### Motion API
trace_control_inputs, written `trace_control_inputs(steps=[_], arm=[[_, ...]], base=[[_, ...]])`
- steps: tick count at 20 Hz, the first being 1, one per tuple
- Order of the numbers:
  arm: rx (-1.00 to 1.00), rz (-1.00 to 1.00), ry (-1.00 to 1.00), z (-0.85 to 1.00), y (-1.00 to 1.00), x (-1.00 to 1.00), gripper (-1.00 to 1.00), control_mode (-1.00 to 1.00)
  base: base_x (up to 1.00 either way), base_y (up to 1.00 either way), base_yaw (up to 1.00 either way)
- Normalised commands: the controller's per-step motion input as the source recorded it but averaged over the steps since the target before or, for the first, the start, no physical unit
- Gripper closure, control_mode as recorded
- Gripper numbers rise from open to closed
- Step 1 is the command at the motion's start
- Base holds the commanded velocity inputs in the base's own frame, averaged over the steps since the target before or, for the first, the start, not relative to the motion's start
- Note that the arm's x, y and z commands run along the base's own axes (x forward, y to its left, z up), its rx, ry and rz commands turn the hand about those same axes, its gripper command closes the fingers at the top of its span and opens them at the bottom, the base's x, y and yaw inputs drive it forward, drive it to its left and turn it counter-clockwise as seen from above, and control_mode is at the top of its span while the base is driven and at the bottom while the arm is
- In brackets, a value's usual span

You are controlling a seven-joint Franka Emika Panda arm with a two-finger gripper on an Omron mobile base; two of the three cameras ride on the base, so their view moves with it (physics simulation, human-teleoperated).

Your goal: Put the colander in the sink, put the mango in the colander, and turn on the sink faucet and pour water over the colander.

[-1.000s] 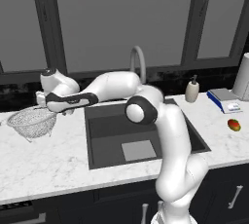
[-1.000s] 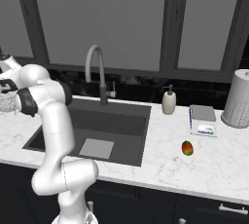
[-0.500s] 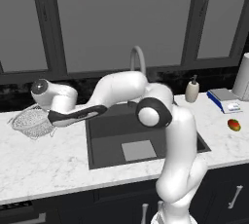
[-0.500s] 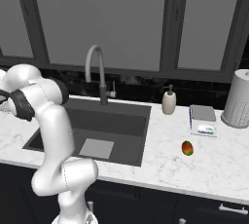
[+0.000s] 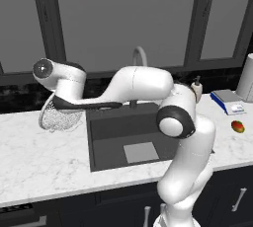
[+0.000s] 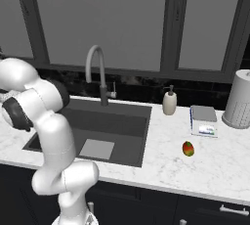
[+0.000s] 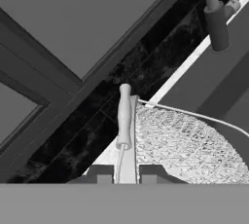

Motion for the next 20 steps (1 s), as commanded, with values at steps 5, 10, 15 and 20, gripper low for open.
trace_control_inputs(steps=[5, 10, 15, 20], arm=[[0.28, -0.24, -0.44, 0.99, 0.0, -0.74, 1.0, -1.0], [0.34, -0.03, -0.6, 0.8, -0.16, -1.0, 1.0, -1.0], [0.43, 0.0, -0.79, 0.49, -0.23, -1.0, 1.0, -1.0], [0.58, 0.0, -0.72, 0.21, -0.42, -1.0, 1.0, -1.0]], base=[[0.0, 0.0, 0.0], [0.0, 0.0, 0.0], [0.0, 0.0, 0.0], [0.0, 0.0, 0.0]])
